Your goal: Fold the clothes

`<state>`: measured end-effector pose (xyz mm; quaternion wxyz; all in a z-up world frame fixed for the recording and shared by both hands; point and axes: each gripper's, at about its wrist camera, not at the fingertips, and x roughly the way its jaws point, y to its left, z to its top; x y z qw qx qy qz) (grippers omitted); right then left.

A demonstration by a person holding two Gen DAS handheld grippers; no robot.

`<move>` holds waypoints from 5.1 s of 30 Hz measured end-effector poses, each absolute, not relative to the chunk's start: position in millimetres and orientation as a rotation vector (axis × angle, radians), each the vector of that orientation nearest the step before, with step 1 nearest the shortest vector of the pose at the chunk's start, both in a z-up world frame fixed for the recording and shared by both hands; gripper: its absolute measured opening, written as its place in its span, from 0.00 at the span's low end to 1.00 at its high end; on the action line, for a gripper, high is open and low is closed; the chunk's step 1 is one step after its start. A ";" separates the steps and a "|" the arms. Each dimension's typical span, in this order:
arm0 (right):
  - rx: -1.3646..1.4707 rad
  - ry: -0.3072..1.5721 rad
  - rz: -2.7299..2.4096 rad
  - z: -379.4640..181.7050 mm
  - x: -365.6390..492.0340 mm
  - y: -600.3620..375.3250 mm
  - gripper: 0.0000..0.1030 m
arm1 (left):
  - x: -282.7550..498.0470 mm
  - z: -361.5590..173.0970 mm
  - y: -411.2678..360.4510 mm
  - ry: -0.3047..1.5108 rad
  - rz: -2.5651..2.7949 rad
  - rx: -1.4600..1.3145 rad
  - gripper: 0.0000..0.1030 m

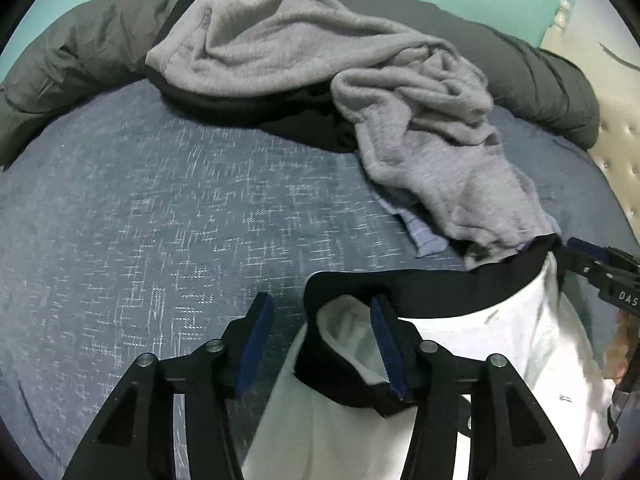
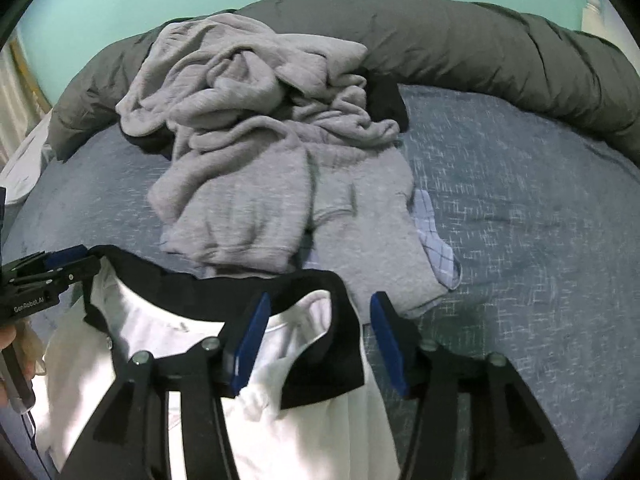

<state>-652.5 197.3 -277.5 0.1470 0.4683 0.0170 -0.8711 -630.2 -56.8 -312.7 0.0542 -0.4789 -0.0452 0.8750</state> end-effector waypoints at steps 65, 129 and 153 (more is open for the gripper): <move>1.177 -0.772 -2.492 -321.9 -293.2 317.2 0.59 | -339.0 -311.0 -203.9 -0.415 2.829 -1.566 0.02; 1.208 -0.747 -2.473 -329.0 -298.7 310.5 0.59 | -373.2 -292.6 -239.4 -0.572 2.952 -1.490 0.02; 1.205 -0.748 -2.464 -328.7 -299.6 309.1 0.59 | -329.1 -308.7 -211.9 -0.639 2.753 -1.524 0.43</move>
